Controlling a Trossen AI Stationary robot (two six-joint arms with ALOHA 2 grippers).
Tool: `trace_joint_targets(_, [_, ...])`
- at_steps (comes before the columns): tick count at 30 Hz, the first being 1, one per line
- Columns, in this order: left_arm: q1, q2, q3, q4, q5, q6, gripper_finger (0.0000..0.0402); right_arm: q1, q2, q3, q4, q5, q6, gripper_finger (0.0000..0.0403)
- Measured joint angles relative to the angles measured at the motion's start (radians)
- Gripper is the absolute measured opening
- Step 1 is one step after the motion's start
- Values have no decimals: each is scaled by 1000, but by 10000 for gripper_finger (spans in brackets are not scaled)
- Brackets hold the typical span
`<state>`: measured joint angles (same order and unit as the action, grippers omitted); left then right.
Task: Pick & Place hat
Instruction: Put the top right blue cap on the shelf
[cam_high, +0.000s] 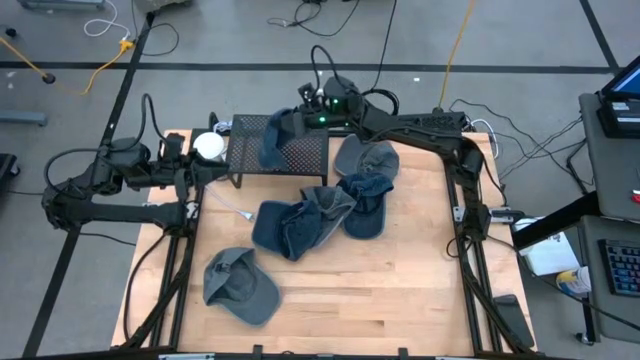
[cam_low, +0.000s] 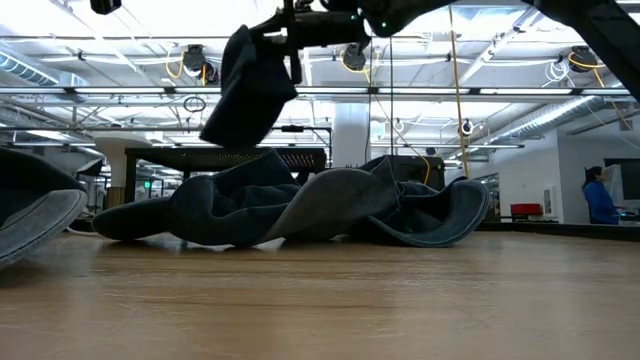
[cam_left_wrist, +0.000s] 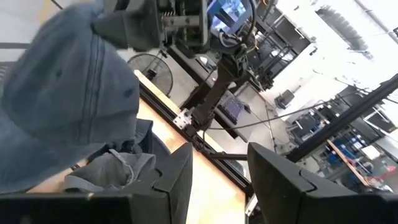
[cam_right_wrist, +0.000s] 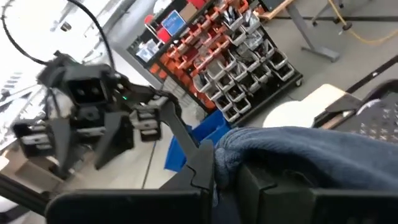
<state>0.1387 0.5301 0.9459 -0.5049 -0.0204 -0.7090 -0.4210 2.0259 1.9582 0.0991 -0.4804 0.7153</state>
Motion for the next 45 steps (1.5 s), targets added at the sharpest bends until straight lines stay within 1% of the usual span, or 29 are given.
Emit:
trace_joint_targets(2, [0,0,0,0,-15,0,159,-8,2,-1,-13,-22,-17,20])
trace_joint_targets(6, [0,0,0,0,-33,0,159,-23,-3,0,-73,-22,-62,20])
trace_joint_targets(8, [0,1,0,0,-35,-1,159,-30,-3,0,-93,-22,-70,29])
trace_joint_targets(10, [0,7,0,1,-35,-5,159,-38,-4,-1,-95,-20,-64,56])
trace_joint_targets(14, [0,22,-1,3,-34,-6,159,-58,-10,0,-97,-22,-29,130])
trace_joint_targets(17, [0,39,-1,7,-34,-6,159,-67,-8,0,-110,-27,-3,177])
trace_joint_targets(19, [0,49,-1,8,-34,-6,159,-73,-8,0,-123,-57,10,200])
trace_joint_targets(22, [0,62,-1,9,-33,-3,159,-81,-9,0,-169,-100,74,222])
trace_joint_targets(24, [0,69,-1,9,-33,-4,159,-85,-9,0,-225,-123,132,230])
trace_joint_targets(27, [0,72,-1,9,-33,-5,159,-90,-9,0,-331,-124,195,234])
trace_joint_targets(32, [0,72,-1,37,-32,-6,159,-96,-8,0,-475,-55,182,233])
trace_joint_targets(38, [0,72,-1,65,-30,-3,159,-96,-18,0,-528,-27,190,233])
trace_joint_targets(45, [0,72,-1,65,-23,-15,159,-97,-100,-1,-682,182,111,232])
